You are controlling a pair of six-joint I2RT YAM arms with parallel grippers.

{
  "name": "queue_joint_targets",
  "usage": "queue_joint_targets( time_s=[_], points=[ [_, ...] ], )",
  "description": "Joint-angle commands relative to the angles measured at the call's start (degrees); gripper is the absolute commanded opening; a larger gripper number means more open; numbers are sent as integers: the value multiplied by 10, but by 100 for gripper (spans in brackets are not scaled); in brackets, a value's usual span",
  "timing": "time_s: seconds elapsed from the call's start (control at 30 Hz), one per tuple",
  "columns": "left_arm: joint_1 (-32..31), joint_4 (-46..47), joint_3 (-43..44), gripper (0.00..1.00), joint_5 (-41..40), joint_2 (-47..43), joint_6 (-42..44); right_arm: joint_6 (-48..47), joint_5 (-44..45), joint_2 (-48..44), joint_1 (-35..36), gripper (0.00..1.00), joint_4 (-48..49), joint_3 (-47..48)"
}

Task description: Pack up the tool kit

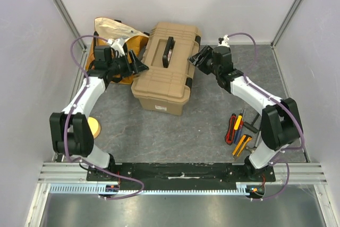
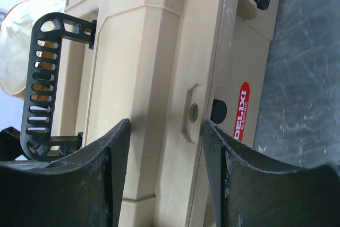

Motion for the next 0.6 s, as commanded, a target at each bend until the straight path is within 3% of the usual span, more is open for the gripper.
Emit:
queue_joint_targets(
  time_s=[0.0, 0.07, 0.23, 0.43, 0.57],
  points=[
    [-43, 16, 61, 68, -3, 56, -6, -4, -51, 46, 28, 62, -34, 46],
    [-42, -9, 91, 68, -32, 64, 6, 1, -47, 39, 14, 69, -42, 55],
    [-29, -51, 134, 77, -95, 46, 22, 28, -60, -14, -44, 98, -49, 21],
    [-17, -60, 137, 83, -129, -9, 20, 46, -107, -102, -85, 98, -44, -61],
    [-17, -60, 120, 84, -128, -42, 8, 129, -155, -140, -88, 98, 26, -146]
  ],
)
